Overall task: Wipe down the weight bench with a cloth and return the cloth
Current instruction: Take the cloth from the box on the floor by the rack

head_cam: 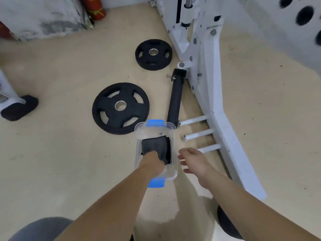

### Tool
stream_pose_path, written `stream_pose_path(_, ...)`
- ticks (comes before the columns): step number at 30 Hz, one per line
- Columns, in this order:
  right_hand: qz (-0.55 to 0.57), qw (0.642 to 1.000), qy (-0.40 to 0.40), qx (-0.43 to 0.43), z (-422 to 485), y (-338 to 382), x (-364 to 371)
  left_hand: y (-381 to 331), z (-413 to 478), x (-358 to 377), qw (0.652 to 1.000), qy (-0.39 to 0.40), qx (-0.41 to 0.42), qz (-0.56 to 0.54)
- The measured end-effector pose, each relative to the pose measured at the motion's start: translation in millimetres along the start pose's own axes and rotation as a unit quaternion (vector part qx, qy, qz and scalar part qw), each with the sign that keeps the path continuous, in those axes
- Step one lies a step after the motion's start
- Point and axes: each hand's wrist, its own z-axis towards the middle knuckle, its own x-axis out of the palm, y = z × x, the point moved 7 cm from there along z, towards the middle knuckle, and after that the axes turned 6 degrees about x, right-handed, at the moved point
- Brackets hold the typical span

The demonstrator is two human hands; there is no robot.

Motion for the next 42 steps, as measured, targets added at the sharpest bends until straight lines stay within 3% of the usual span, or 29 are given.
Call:
stream_pose_path(7,-0.001,0.998,0.053,0.020,55,-7,8,13,63,57,0.996,-0.011,0.022,0.083)
stream_pose_path(14,0.003,0.997,0.062,0.041,52,-14,1,5,79,59,0.986,-0.089,0.010,0.141)
stream_pose_path(18,-0.008,0.999,0.035,0.018,44,2,-12,1,81,52,0.994,-0.086,0.014,0.066)
stream_pose_path(21,0.038,0.999,-0.006,-0.017,20,21,-24,-9,62,16,0.991,-0.097,0.006,-0.093)
stream_pose_path(23,0.092,0.995,-0.026,-0.033,-12,33,-32,-20,31,-19,0.974,-0.099,-0.006,-0.204)
stream_pose_path(28,0.176,0.984,-0.021,0.013,-131,46,-44,-67,-92,-114,0.947,-0.083,-0.010,-0.312)
stream_pose_path(37,0.214,0.976,0.050,0.008,-409,155,-105,-261,-411,-270,0.922,-0.116,0.105,-0.354)
stream_pose_path(40,0.259,0.958,0.120,-0.027,-513,189,-132,-332,-520,-295,0.906,-0.067,0.166,-0.384)
stream_pose_path(42,0.273,0.952,0.127,-0.051,-569,198,-156,-369,-578,-296,0.900,-0.030,0.195,-0.389)
